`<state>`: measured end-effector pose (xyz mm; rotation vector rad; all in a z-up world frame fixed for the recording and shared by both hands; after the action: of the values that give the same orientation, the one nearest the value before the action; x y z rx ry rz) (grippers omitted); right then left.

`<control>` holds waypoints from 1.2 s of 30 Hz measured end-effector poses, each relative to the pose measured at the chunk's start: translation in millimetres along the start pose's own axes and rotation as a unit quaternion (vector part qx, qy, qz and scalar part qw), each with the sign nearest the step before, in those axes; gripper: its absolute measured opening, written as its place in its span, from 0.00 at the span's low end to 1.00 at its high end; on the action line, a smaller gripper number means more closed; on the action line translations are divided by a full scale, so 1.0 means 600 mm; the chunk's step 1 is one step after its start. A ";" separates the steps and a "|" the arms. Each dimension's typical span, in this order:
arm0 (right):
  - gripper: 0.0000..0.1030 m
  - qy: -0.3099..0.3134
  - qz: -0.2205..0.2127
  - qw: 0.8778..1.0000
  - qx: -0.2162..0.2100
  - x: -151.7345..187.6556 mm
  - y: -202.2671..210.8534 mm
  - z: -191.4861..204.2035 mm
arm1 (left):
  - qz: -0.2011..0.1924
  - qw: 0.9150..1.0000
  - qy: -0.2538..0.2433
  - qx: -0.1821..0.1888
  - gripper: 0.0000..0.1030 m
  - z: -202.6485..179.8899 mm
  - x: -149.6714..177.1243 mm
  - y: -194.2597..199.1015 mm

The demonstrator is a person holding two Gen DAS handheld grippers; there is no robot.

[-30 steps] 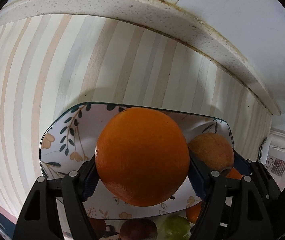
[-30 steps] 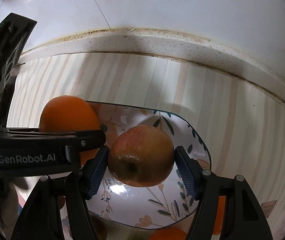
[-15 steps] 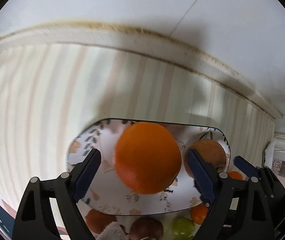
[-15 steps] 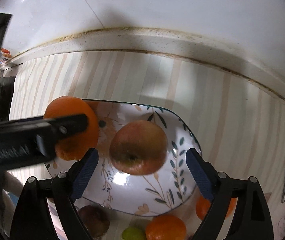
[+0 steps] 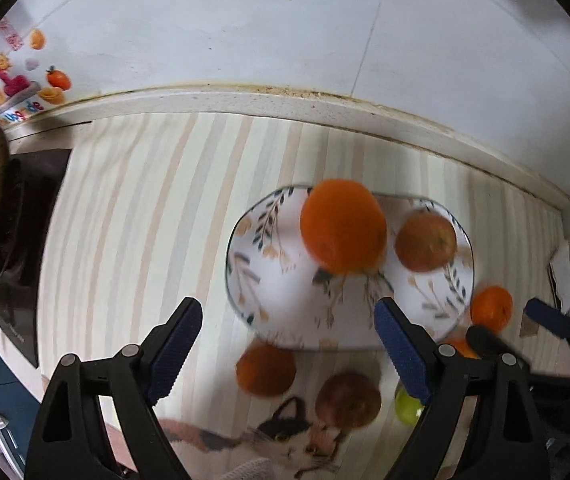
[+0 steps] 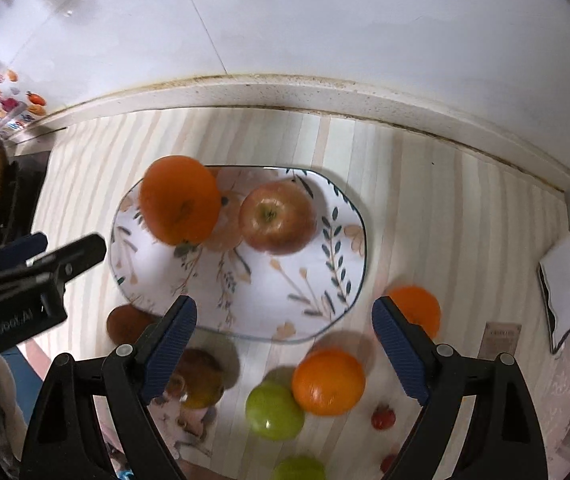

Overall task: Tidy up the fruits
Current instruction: 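Lift both tools back from the plate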

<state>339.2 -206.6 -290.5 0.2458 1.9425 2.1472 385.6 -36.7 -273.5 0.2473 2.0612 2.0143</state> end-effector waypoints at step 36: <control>0.89 -0.030 -0.096 0.994 -0.052 0.226 0.188 -0.008 | -0.099 0.995 -0.005 0.000 0.85 -0.015 0.207 0.167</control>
<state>201.0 -183.0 -183.2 0.0999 1.7385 2.0841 259.1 -5.8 -180.6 0.0504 1.9929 1.8912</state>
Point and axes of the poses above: each gripper's, at about its wrist camera, not at the fingertips, and y roughly against the way its jaws point, z to its left, x to its underside, the point moved 7 cm from there along -y, roughly the way its jaws point, and after that the axes turned 9 degrees about z, right-handed, at the moved point
